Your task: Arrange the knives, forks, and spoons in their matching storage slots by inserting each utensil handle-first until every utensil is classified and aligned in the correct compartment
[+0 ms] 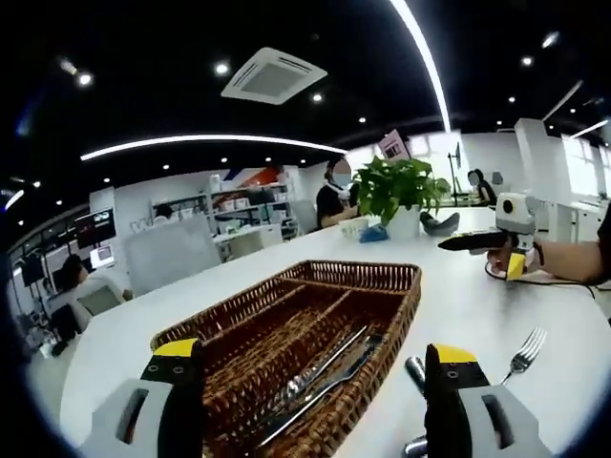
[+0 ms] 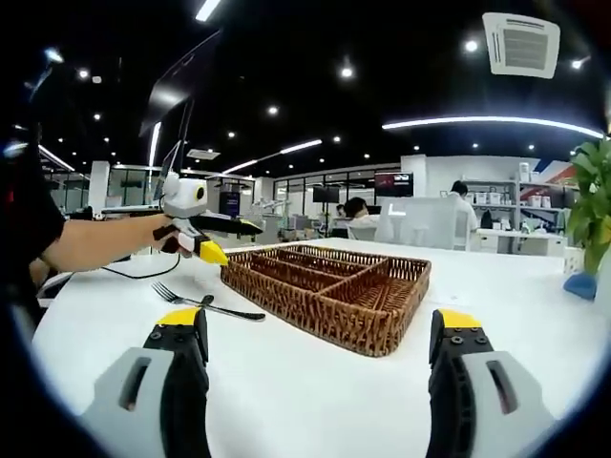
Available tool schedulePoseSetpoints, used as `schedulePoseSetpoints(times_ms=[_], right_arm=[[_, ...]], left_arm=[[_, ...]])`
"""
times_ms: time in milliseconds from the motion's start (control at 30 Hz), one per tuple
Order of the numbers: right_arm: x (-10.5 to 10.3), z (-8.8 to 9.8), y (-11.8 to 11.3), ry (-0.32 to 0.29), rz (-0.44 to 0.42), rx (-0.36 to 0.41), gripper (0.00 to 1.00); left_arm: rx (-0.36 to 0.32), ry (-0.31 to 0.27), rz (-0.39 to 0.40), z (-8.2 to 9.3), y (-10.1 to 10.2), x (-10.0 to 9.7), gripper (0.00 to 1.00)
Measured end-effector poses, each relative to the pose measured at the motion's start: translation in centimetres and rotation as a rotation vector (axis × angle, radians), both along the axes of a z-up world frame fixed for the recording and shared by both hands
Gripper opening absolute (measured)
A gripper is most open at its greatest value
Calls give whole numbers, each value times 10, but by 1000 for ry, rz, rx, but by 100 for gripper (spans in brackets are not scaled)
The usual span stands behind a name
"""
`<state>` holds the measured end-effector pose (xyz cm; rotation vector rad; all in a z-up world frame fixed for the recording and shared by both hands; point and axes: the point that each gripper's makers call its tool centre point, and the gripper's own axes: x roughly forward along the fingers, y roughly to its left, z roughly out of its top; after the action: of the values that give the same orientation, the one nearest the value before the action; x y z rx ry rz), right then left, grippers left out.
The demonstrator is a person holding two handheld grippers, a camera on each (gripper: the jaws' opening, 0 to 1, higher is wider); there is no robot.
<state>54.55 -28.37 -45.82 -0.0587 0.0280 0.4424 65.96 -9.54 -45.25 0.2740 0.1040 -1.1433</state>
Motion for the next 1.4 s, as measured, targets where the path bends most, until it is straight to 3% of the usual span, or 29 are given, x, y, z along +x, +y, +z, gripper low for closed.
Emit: schedulePoseSetpoints(times_ms=[433,567,700,833,867,1000,1133,1400], right_arm=[[-1,-1,0,-2,-12,-21,100],[-2,0,5,-9,-3,-36,100],[-1,1,3,-13,-10,-28,100],[-2,3,1,-16,-15,-43,100],[-2,3,0,-19,-18,-52,100],[-3,3,-1,-1,-10,-37,100],[-3,-6,9,18,8,-82,100],[-5,-2,15,0,16,-95,100]], left_arm=[[-14,21,15,-15,49,-52,100],[-26,5,15,-15,64,-68,100],[-84,-5,44,-10,73,-69,100],[-78,-3,51,-14,74,-64,100],[-66,22,44,-17,74,-65,100],[-95,12,50,-13,70,-68,100],[-83,23,45,-19,68,-67,100],[-87,15,53,-17,71,-66,100]])
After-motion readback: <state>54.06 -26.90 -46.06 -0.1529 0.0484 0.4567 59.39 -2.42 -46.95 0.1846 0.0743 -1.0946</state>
